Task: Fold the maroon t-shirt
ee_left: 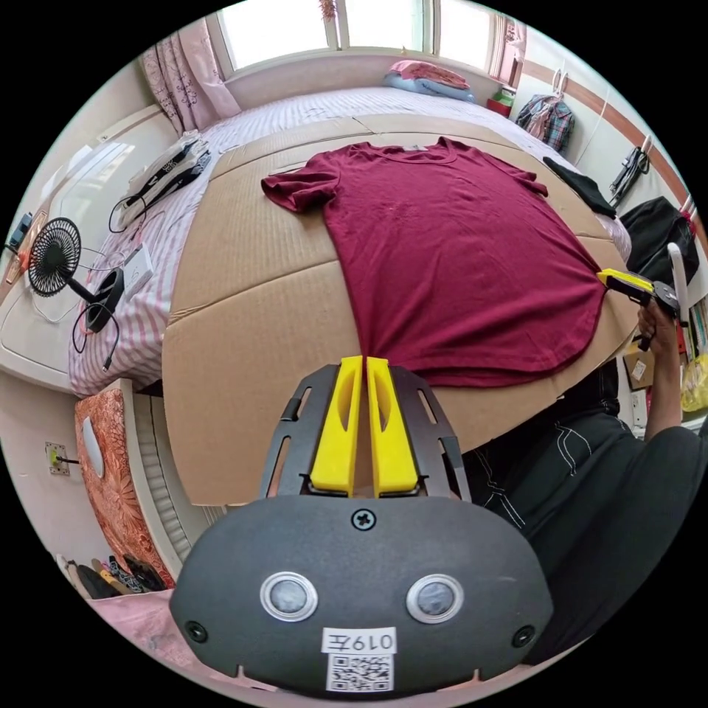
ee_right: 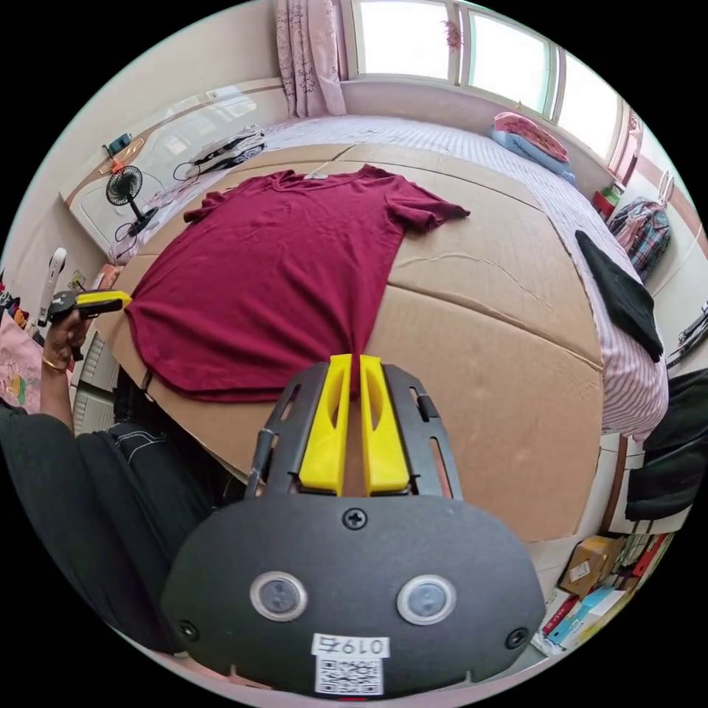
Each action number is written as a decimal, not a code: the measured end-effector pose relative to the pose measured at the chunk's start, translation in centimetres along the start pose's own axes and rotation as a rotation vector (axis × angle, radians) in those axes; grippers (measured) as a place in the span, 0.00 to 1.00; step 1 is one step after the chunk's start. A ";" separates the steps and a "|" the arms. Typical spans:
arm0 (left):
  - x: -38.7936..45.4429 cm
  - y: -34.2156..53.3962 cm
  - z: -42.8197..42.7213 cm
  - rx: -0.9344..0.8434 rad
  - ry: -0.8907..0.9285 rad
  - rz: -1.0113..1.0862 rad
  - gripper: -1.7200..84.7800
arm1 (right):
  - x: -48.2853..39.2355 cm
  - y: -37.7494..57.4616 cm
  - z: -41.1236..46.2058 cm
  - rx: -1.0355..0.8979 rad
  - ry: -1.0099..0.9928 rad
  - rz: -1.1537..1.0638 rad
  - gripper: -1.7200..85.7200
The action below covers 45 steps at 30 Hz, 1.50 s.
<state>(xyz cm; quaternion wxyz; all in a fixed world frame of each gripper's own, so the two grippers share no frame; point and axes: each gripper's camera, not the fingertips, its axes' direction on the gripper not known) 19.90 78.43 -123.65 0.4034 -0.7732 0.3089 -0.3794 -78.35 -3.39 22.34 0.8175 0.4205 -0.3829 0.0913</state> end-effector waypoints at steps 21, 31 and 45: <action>0.9 -9.1 1.5 0.034 -0.049 -0.148 0.07 | 4.9 -9.9 4.0 0.078 0.014 0.222 0.08; 4.7 -10.0 0.2 0.022 -0.203 -0.067 0.04 | 3.6 -10.6 4.0 0.057 0.136 0.128 0.01; 6.4 -10.7 -2.8 0.019 -0.242 -0.051 0.08 | 5.4 -9.7 3.6 0.082 0.118 0.125 0.07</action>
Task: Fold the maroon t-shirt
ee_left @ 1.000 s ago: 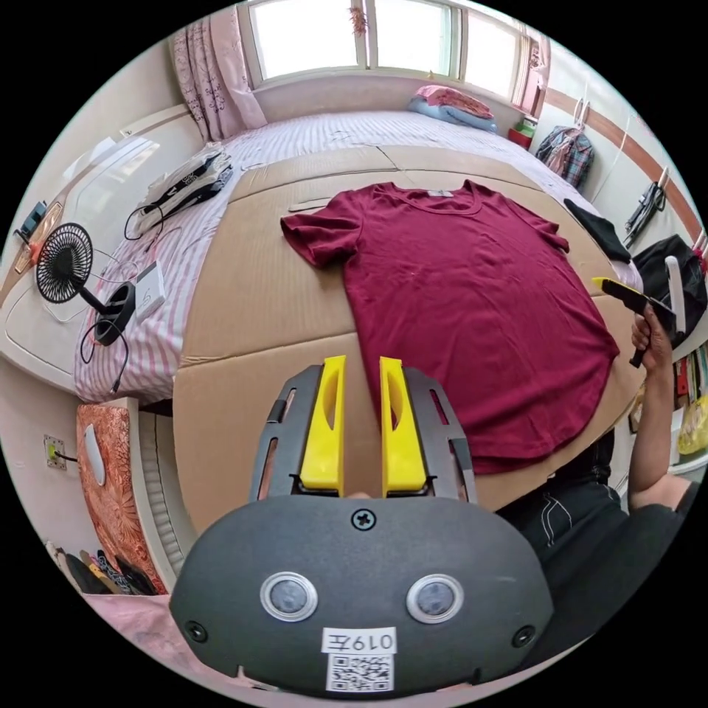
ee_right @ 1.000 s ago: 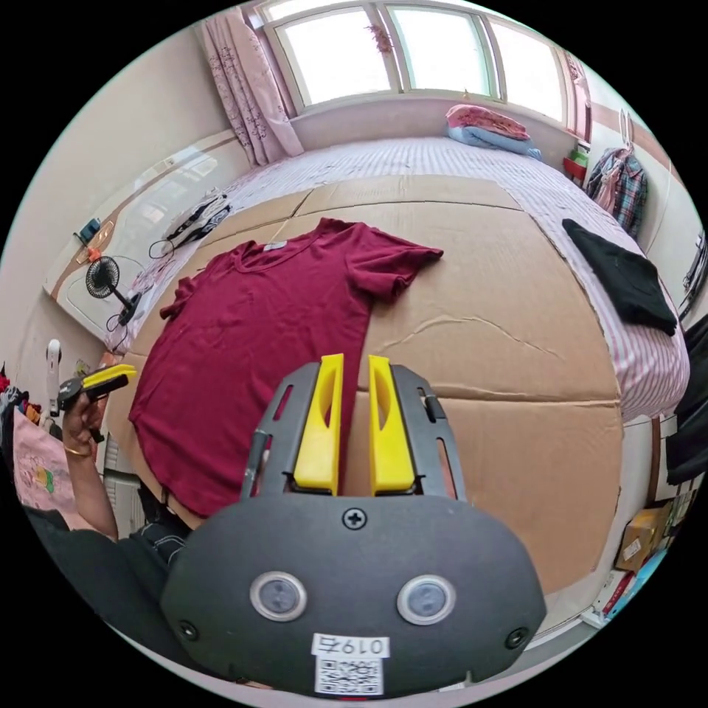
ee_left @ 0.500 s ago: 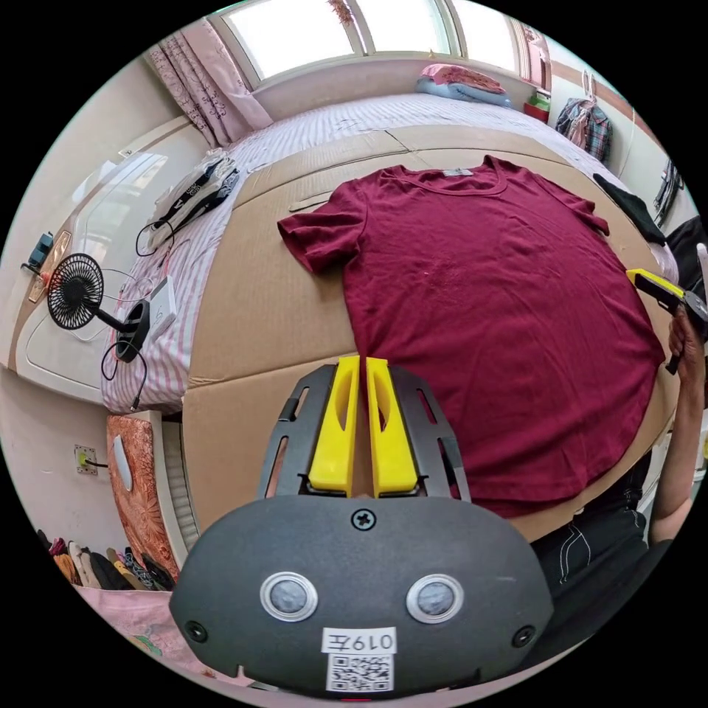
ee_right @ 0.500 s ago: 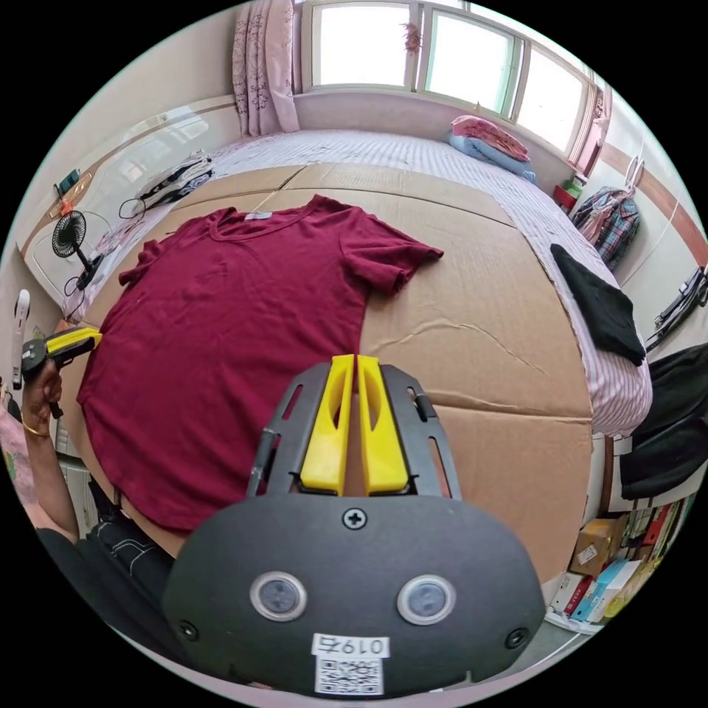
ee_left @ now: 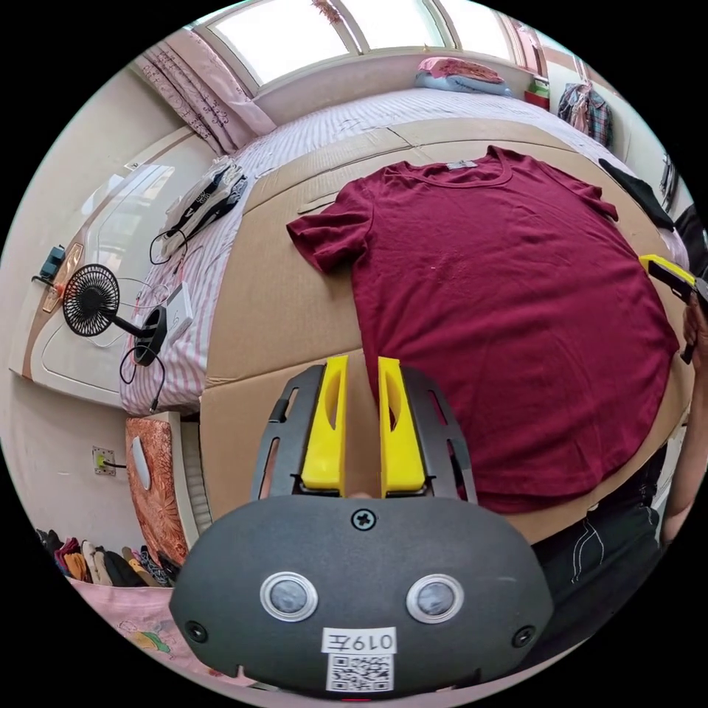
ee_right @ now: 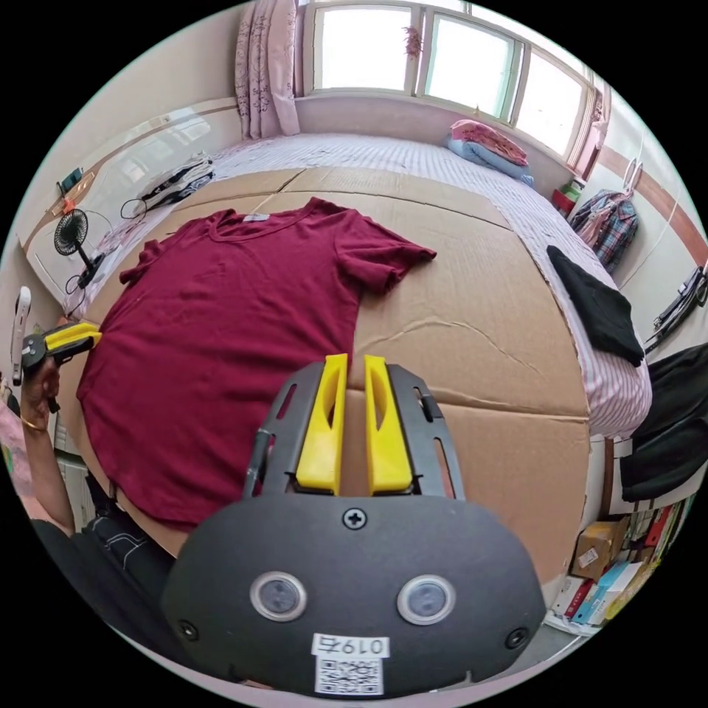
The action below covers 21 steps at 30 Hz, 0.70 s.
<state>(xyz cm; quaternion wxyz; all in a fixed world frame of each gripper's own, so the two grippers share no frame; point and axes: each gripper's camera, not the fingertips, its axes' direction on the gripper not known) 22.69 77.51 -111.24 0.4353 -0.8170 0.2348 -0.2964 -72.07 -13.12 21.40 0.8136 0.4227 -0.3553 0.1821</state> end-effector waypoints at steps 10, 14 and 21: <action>1.2 5.2 -6.0 0.186 0.244 0.186 0.08 | 4.9 6.9 -5.0 0.005 -0.204 0.099 0.07; 5.4 6.8 -8.3 0.262 0.286 0.390 0.07 | 5.5 8.4 -4.8 -0.024 -0.269 0.119 0.07; 12.1 5.7 -12.5 0.407 0.598 0.614 0.08 | 3.6 7.7 -3.2 -0.065 -0.215 0.076 0.07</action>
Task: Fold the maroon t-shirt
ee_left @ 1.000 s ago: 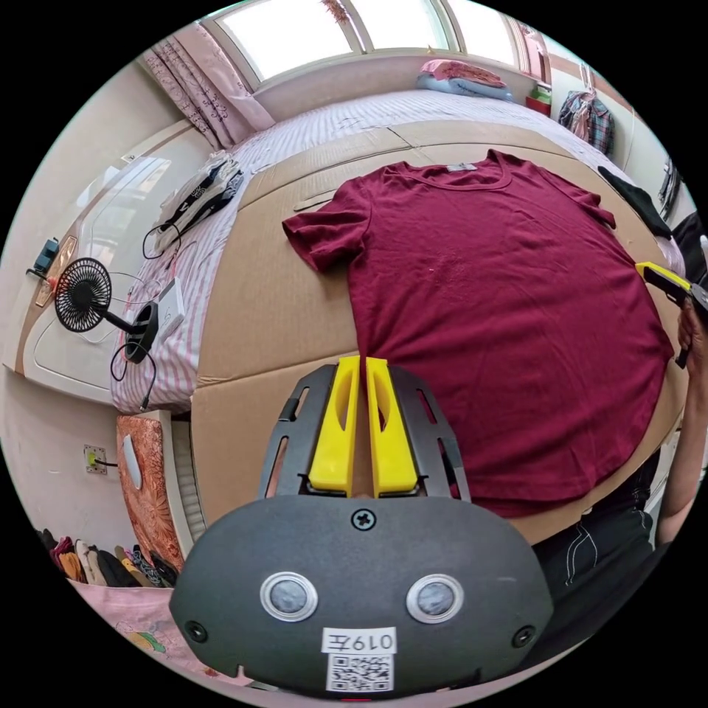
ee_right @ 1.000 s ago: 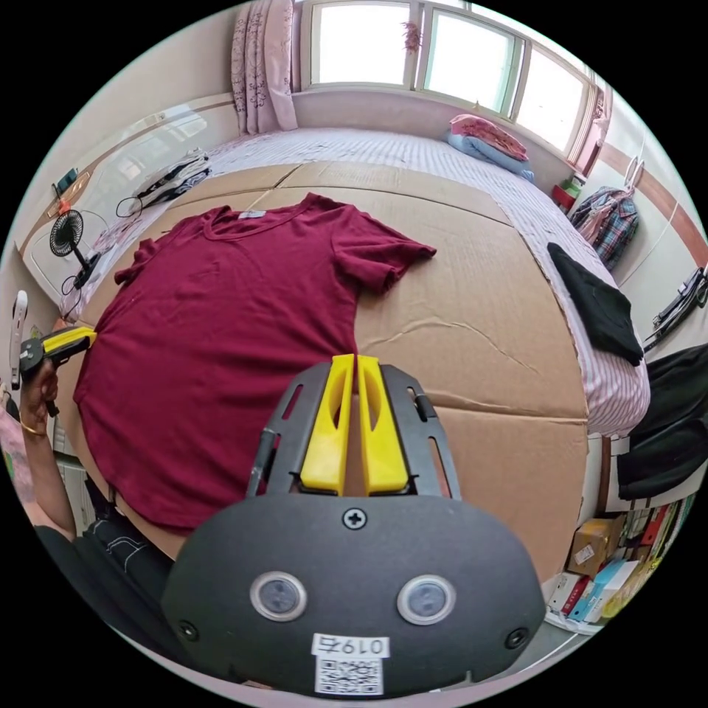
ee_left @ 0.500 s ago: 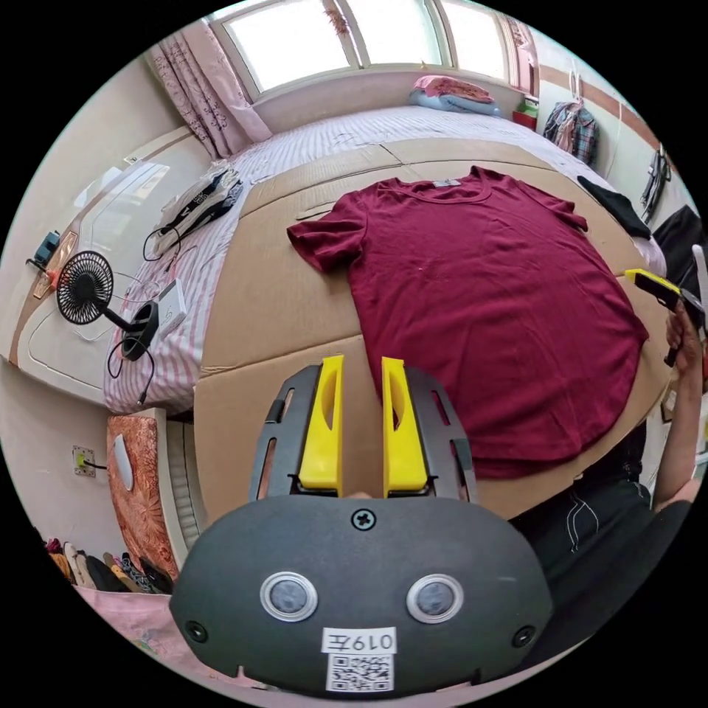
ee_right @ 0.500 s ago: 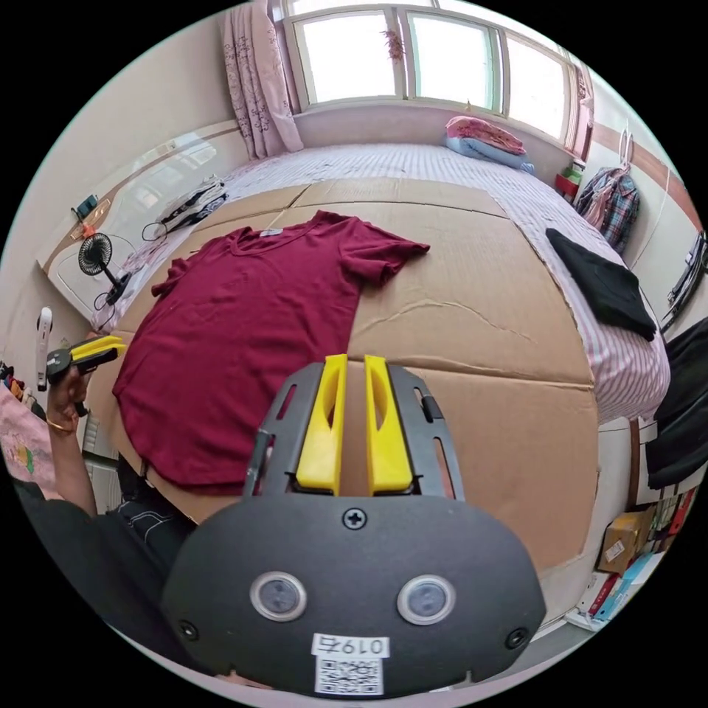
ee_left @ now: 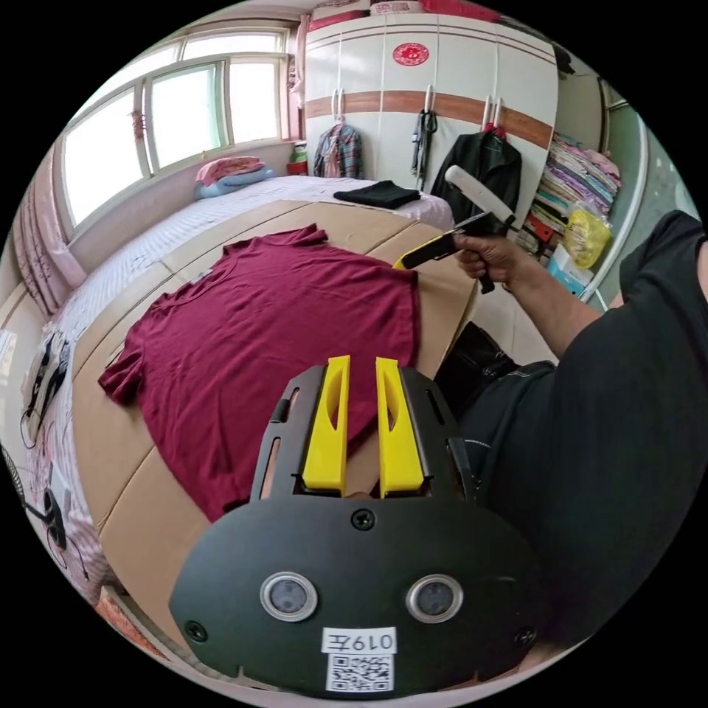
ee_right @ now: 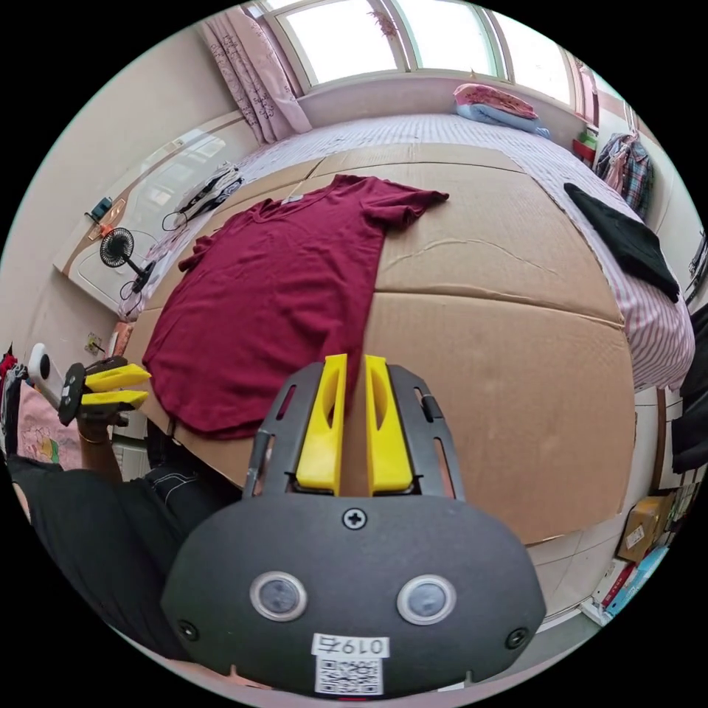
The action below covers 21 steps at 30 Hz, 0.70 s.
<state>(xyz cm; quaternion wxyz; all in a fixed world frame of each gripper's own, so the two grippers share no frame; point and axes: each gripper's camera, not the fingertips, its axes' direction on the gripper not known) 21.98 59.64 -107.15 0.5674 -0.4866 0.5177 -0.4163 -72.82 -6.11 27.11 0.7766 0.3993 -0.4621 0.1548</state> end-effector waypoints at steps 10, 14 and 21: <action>6.4 -8.3 6.7 -0.076 -0.035 0.217 0.08 | 0.6 -0.3 -0.3 -0.011 -0.011 -0.023 0.02; 6.5 -9.6 7.9 -0.127 -0.081 0.185 0.05 | 0.3 0.0 -0.3 -0.010 -0.016 -0.034 0.02; 6.3 -10.7 7.9 -0.159 -0.067 0.165 0.04 | 0.0 0.9 -0.2 0.006 -0.033 -0.044 0.01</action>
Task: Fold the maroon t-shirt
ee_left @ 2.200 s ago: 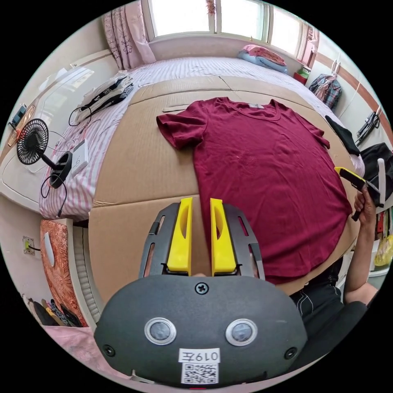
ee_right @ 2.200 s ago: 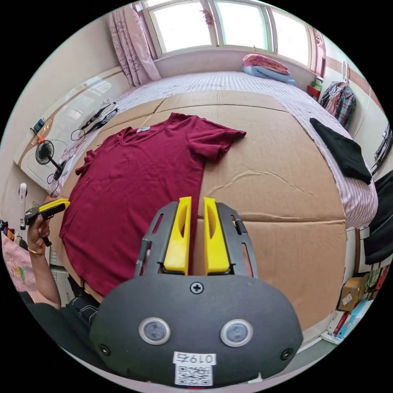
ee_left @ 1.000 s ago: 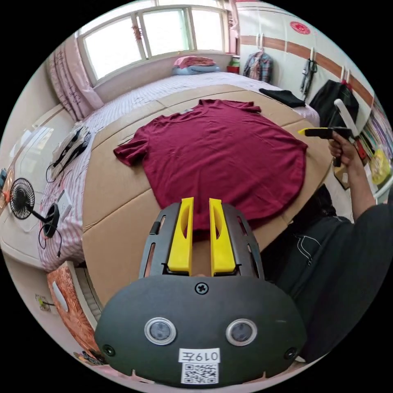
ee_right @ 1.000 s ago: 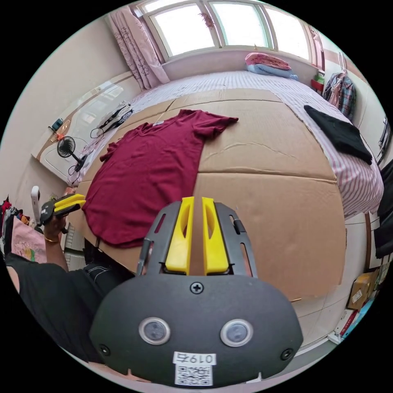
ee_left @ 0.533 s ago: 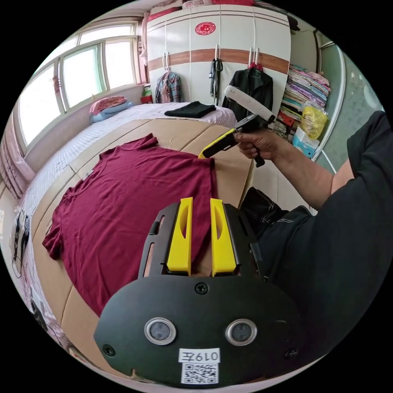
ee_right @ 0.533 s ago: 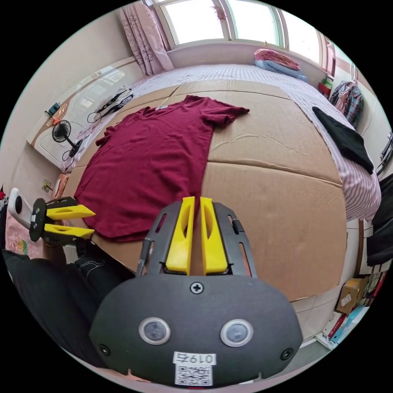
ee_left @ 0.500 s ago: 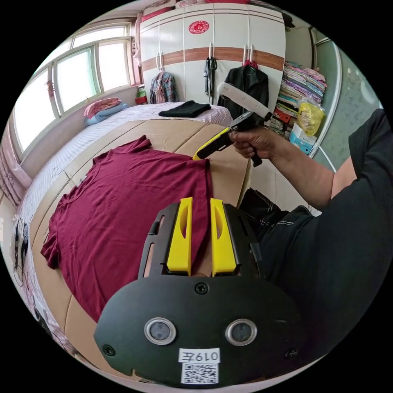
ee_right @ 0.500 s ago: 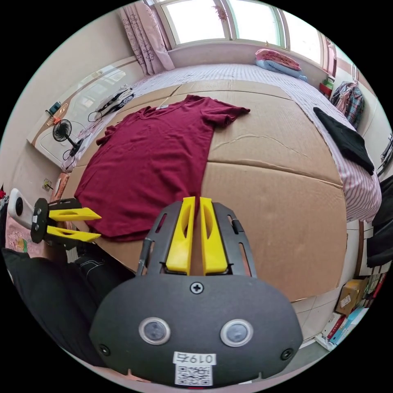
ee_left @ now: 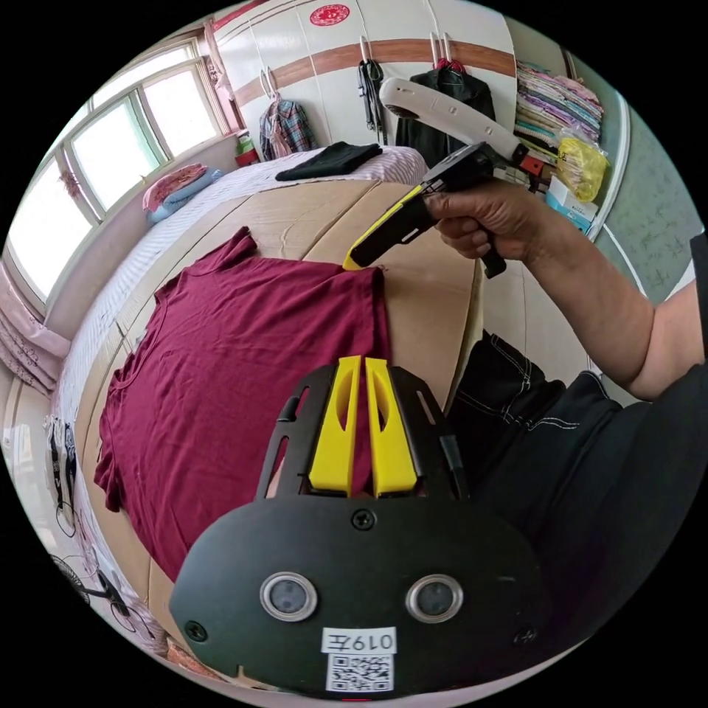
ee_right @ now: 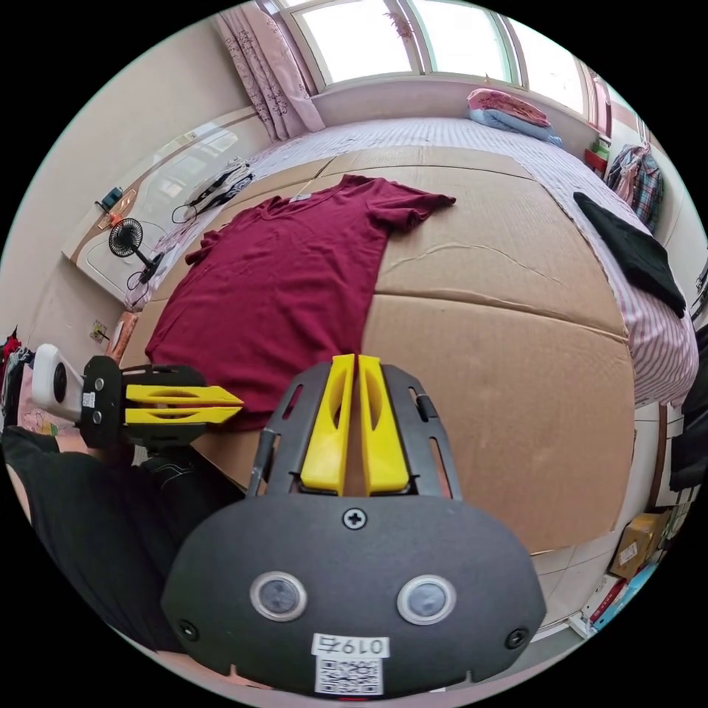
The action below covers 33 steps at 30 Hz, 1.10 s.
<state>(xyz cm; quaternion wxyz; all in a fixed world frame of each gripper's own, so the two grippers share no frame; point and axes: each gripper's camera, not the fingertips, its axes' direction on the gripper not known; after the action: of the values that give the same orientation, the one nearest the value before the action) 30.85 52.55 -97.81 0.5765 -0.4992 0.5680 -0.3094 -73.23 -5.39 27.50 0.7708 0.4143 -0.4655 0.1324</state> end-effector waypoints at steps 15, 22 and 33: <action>-0.7 0.1 -1.0 -0.005 0.054 0.006 0.03 | -3.2 2.5 -0.7 0.008 0.021 -0.072 0.03; -1.4 0.5 -1.3 -0.002 0.068 -0.011 0.03 | -10.6 8.3 -2.2 0.091 0.163 -0.350 0.09; -2.2 0.6 -1.5 -0.048 0.068 -0.065 0.03 | -18.6 10.1 2.7 0.053 0.450 -0.481 0.03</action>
<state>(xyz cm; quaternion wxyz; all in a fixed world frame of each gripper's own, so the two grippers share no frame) 28.93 54.49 -97.40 0.5342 -0.5203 0.5783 -0.3309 -90.70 2.26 17.92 0.8524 0.4928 -0.1685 0.0470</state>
